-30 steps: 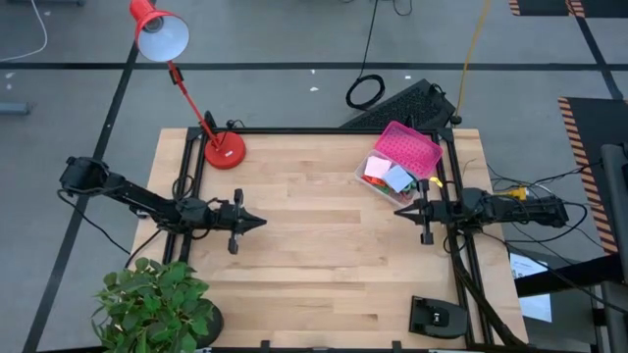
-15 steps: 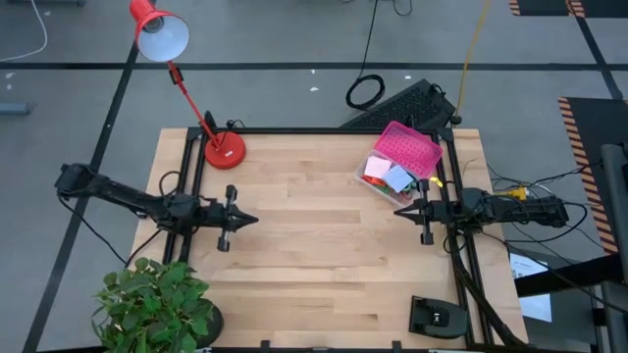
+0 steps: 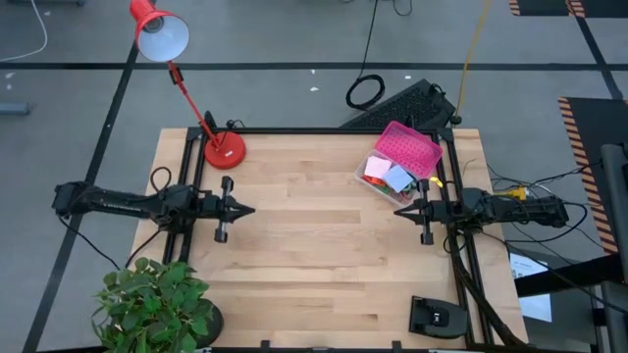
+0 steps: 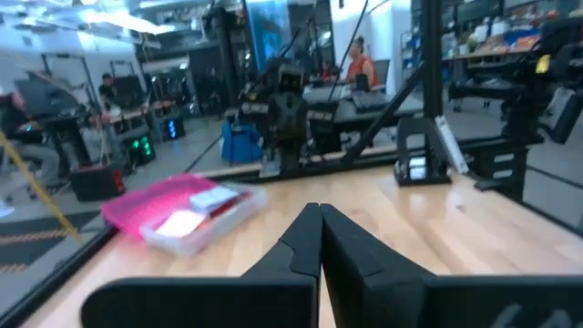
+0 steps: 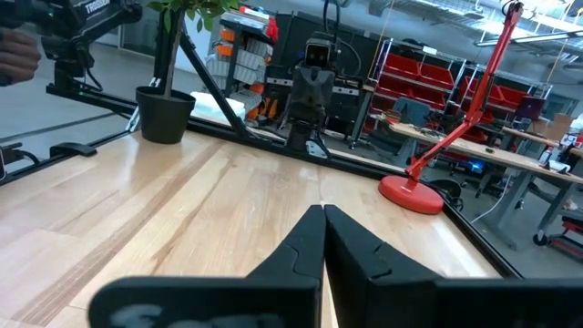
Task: Pack school essentials
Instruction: Return to Home Position
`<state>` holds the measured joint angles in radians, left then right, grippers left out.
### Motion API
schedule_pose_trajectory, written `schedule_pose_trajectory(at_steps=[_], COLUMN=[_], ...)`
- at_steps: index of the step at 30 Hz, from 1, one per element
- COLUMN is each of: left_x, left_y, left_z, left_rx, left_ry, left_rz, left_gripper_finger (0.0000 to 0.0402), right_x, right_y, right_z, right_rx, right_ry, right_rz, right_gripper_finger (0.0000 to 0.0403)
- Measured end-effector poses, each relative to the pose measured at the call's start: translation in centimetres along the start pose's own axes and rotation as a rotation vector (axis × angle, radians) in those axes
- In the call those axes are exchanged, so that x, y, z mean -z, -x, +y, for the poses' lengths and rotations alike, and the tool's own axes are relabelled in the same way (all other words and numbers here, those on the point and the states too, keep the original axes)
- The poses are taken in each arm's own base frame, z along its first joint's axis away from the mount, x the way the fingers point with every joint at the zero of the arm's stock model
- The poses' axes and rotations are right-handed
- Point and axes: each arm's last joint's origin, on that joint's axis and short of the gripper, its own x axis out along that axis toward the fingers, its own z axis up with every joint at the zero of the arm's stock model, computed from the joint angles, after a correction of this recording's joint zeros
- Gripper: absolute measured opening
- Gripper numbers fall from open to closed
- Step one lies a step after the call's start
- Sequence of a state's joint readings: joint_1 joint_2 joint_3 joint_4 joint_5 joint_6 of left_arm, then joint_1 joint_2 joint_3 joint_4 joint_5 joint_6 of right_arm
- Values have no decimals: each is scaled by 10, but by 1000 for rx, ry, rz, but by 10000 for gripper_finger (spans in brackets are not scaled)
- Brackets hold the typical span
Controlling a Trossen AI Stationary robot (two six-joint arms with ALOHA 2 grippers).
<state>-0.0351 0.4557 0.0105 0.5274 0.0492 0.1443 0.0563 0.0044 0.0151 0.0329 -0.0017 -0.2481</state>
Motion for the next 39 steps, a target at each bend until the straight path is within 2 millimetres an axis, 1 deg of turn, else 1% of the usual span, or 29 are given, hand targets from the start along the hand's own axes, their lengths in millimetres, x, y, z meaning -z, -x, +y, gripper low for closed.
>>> schedule_pose_trajectory(at_steps=[6,23,39], left_x=[6,2,2], left_y=[4,16,28], left_z=[6,6,5], left_rx=[-41,-58,-67], left_ry=[44,42,26], left_rz=[63,34,34], left_gripper_finger=[5,5,3], right_x=[0,0,0], right_y=[0,0,0], right_z=[0,0,0], right_rx=[0,0,0], right_ry=[0,0,0], right_rz=[0,0,0], right_gripper_finger=[0,0,0])
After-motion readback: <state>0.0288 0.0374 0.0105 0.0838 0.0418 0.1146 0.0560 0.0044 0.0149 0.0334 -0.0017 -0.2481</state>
